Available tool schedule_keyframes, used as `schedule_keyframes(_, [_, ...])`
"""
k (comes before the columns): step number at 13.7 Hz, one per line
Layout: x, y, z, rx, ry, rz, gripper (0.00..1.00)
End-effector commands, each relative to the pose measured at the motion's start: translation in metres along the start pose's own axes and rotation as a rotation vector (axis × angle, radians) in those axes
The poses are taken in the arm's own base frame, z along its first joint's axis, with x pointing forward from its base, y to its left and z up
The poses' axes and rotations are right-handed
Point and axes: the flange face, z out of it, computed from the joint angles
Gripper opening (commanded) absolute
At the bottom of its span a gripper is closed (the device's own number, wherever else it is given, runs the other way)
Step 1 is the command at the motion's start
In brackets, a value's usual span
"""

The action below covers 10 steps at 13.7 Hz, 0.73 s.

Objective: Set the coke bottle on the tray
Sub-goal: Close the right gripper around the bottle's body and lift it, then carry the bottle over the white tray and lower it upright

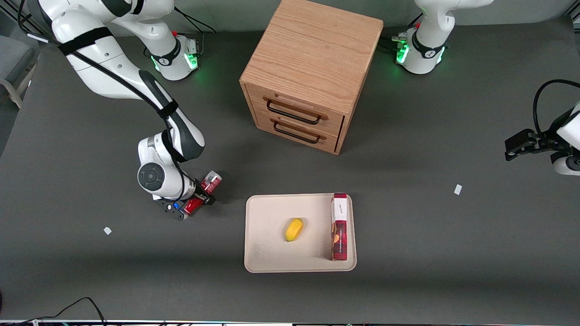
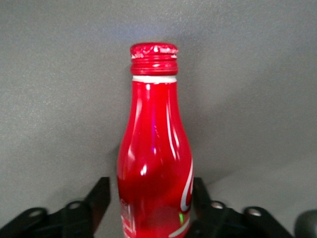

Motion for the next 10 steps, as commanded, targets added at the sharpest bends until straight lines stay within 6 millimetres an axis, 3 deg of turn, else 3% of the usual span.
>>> schedule_keyframes(1, [-0.006, 0.001, -0.017, -0.013, 0.025, -0.009, 0.00])
schedule_keyframes(3, [-0.007, -0.001, -0.032, -0.012, 0.033, -0.043, 0.00])
schedule_keyframes(4, [-0.015, -0.008, -0.051, 0.002, 0.043, -0.093, 0.00])
schedule_keyframes(8, [-0.016, -0.012, -0.206, -0.012, 0.096, -0.345, 0.00])
schedule_keyframes(10, [-0.024, -0.038, -0.275, 0.040, 0.121, -0.419, 0.00])
